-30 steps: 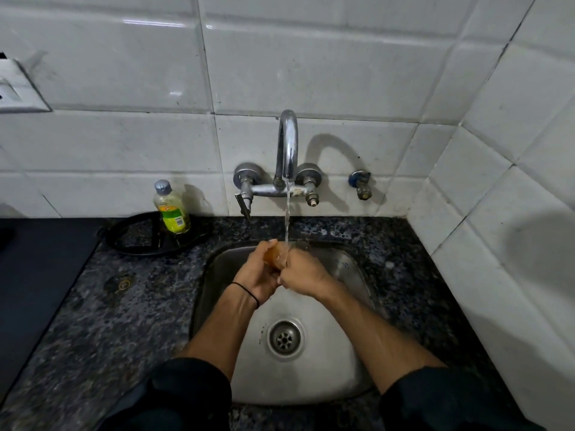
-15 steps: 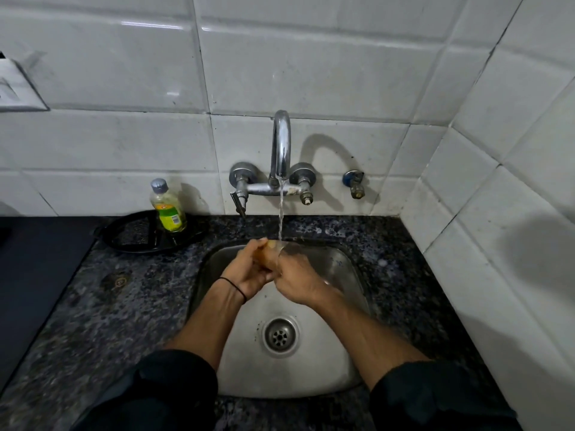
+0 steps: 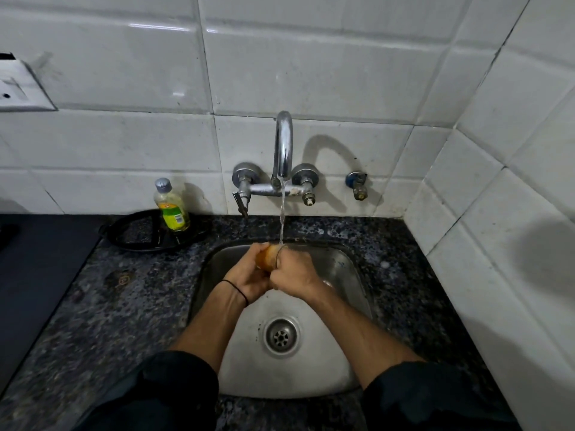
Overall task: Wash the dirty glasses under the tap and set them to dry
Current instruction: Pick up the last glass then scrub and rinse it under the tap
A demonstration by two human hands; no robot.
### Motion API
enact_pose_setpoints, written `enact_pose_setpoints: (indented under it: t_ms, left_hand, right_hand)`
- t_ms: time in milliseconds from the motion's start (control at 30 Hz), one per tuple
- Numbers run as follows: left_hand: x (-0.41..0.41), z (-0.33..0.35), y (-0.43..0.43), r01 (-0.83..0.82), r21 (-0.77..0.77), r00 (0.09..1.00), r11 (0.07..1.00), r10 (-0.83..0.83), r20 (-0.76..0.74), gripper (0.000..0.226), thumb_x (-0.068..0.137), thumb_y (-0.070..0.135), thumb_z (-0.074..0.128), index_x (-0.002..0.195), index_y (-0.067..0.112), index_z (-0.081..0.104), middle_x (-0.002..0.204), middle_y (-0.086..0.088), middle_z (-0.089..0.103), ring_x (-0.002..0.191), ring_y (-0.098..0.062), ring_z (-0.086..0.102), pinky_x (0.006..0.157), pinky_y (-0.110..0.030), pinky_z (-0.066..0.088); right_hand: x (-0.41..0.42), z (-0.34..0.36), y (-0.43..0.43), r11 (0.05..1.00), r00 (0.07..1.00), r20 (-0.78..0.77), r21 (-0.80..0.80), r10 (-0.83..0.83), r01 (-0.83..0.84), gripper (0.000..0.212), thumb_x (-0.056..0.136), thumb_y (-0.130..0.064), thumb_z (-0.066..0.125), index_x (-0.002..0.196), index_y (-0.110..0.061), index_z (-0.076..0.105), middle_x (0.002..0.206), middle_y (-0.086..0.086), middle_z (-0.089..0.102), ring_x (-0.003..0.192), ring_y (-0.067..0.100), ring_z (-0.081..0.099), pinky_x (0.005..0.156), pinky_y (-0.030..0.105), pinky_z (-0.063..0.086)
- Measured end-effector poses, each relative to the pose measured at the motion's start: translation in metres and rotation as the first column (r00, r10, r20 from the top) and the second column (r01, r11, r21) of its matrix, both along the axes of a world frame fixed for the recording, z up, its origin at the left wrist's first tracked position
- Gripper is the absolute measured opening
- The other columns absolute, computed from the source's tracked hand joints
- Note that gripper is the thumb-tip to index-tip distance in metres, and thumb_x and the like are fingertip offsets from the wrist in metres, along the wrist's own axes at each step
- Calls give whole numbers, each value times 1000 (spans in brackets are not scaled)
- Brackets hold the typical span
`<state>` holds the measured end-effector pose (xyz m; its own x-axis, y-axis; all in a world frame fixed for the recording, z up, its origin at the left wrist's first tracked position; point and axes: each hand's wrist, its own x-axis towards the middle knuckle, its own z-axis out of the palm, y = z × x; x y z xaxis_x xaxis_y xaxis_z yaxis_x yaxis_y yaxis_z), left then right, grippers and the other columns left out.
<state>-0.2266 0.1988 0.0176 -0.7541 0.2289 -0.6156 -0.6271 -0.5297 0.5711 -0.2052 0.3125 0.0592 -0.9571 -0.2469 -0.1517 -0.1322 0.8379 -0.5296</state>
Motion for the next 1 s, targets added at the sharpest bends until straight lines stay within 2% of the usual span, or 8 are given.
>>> enact_pose_setpoints:
  t_ms: [67,300,367,500,700,767,900,1000]
  left_hand:
    - [2,-1,0,44,-29,999,999,-44,12,30,97,34,50,101,9,66,97,-15,67,87,-27,62,70,-43,54]
    - [-3,0,-12,75,-69,997,995,-74,23,43,93,45,61,102,4,66,107,-21,67,96,-31,64,75,-44,60]
    - [-2,-4,-11,-13,-19,1000,1000,13,-27,35,94,36,61,102,2,66,108,-22,66,94,-31,66,73,-44,62]
    - [4,-6,-11,-10,43,996,999,13,-83,27,98,27,54,99,2,66,90,-17,71,76,-26,73,61,-37,61]
    - [-4,-4,-16,99,-87,994,991,-94,58,53,87,55,62,108,7,69,105,-18,69,97,-30,63,70,-40,60]
    - [-5,-6,-15,54,-53,998,997,-52,40,43,91,46,61,110,8,67,98,-17,71,91,-30,65,61,-38,60]
    - [-1,-3,-10,-65,8,998,998,65,-4,18,93,20,59,105,7,61,90,-16,62,79,-28,62,52,-35,57]
    - [0,-1,-9,18,20,1000,1000,-18,-9,22,95,26,53,99,9,66,91,-14,67,80,-27,63,60,-36,57]
  right_hand:
    - [-1,0,-3,998,996,78,-43,-37,40,31,85,-10,59,115,-16,65,112,11,67,108,30,62,99,40,47]
    - [4,-1,13,871,918,-130,390,374,-300,43,89,-10,54,130,-22,55,130,1,56,127,21,45,118,51,15]
    - [3,-2,10,928,951,-114,280,286,-246,42,89,-11,55,130,-22,55,130,2,58,128,21,48,120,50,15]
    - [-1,-1,1,995,999,29,-103,16,-13,35,89,-13,58,123,-20,61,118,7,65,117,27,58,105,46,42]
    - [5,2,11,925,957,-12,262,289,-276,53,89,-4,51,137,-27,53,145,6,45,143,37,21,121,52,8]
    - [4,0,7,919,946,-87,282,312,-277,51,84,-4,54,131,-26,57,141,6,50,141,32,29,122,51,2]
    - [-6,-3,-1,999,1000,12,40,19,-20,34,80,-9,65,113,-17,65,119,7,63,122,25,52,104,38,30]
    - [-5,-3,-1,994,998,-28,97,52,-49,43,83,-10,60,126,-19,62,128,8,60,127,28,46,106,39,31]
